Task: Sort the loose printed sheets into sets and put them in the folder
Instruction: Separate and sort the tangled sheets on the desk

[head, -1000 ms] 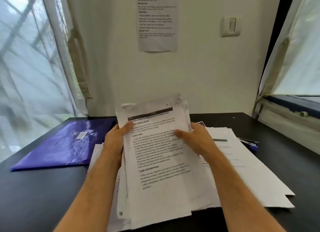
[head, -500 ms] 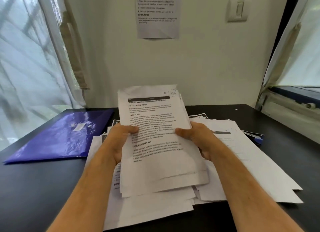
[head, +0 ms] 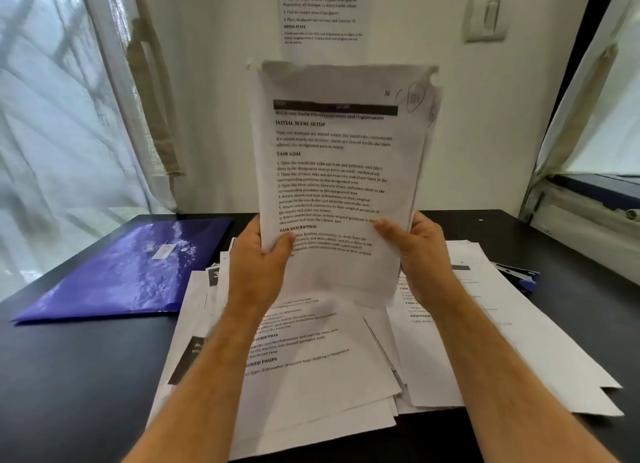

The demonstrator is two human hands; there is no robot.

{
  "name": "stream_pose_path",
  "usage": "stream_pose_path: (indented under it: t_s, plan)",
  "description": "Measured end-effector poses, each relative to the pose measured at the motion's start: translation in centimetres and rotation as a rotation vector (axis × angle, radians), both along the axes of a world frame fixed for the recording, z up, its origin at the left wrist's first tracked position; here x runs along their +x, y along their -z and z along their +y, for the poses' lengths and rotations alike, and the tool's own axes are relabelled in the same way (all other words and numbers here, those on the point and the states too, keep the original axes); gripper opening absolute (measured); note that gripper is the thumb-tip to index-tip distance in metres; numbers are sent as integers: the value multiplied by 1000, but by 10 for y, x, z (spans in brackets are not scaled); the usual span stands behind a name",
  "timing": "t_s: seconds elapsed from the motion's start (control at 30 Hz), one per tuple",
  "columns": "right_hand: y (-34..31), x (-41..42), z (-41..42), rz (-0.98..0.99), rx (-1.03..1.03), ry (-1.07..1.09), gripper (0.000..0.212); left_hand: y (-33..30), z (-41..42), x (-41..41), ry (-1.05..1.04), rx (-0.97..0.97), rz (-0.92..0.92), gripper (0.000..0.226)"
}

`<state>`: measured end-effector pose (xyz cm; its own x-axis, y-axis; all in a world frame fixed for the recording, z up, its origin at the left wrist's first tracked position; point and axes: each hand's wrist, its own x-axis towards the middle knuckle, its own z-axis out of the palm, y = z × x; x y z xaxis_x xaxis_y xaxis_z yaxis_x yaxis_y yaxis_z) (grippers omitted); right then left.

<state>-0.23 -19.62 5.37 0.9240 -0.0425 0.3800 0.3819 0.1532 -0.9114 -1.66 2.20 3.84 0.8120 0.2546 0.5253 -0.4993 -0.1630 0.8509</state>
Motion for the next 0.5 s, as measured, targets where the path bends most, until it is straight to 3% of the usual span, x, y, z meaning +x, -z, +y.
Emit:
stream_pose_path:
  t_s: [0.07, 0.3, 0.5]
  plan:
    - [-3, 0, 4, -45, -26, 26, 28, 1, -5, -2, -50, 20, -68, 28]
    - [4, -1, 8, -44, -129, 28, 31, -2, 1, -7, 57, -129, -87, 37]
    - [1, -2, 12, -74, -201, 87, 18, -4, 5, -6, 71, -123, -54, 18]
